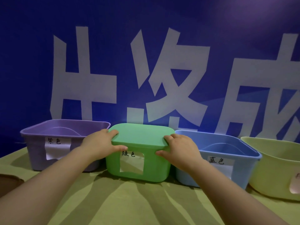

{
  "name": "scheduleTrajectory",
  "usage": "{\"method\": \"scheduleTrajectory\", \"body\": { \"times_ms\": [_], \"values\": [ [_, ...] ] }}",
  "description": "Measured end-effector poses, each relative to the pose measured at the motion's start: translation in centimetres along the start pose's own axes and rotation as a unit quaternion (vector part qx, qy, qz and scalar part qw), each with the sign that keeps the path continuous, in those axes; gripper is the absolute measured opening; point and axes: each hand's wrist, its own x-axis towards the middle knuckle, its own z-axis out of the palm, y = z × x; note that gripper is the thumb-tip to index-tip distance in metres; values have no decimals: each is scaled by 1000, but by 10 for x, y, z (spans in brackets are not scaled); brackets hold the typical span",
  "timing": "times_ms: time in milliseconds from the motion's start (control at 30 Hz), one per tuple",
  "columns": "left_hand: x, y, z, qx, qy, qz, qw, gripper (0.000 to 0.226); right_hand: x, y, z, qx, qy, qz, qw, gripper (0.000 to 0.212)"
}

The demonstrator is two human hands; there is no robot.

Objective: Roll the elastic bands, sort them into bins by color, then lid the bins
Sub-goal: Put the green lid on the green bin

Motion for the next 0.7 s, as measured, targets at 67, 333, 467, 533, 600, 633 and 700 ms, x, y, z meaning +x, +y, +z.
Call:
{"method": "scheduleTrajectory", "body": {
  "times_ms": [67, 333, 467, 533, 600, 633, 700],
  "values": [
    [-3, 0, -2, 1, -4, 2, 1000, 78, -1, 1, -3, 16, -9, 2, 1000, 62],
    [-14, 5, -11, 17, -6, 6, 1000, 74, -2, 5, -6, 79, -28, -6, 996, 65],
    [-20, 6, -20, 54, -14, 19, 998, 69, -6, 6, -7, 44, -18, -30, 998, 65],
    [-23, 6, -24, 71, -21, 26, 997, 70, -10, 7, -9, 39, -10, -41, 998, 64],
    [-24, 6, -26, 83, -34, 28, 996, 71, -15, 7, -9, 45, -7, -43, 998, 64],
    [-24, 6, -27, 86, -40, 27, 995, 72, -17, 7, -9, 52, -7, -40, 998, 65],
    [-23, 6, -27, 84, -43, 24, 995, 74, -19, 7, -7, 65, -3, -32, 997, 67]
  ]
}}
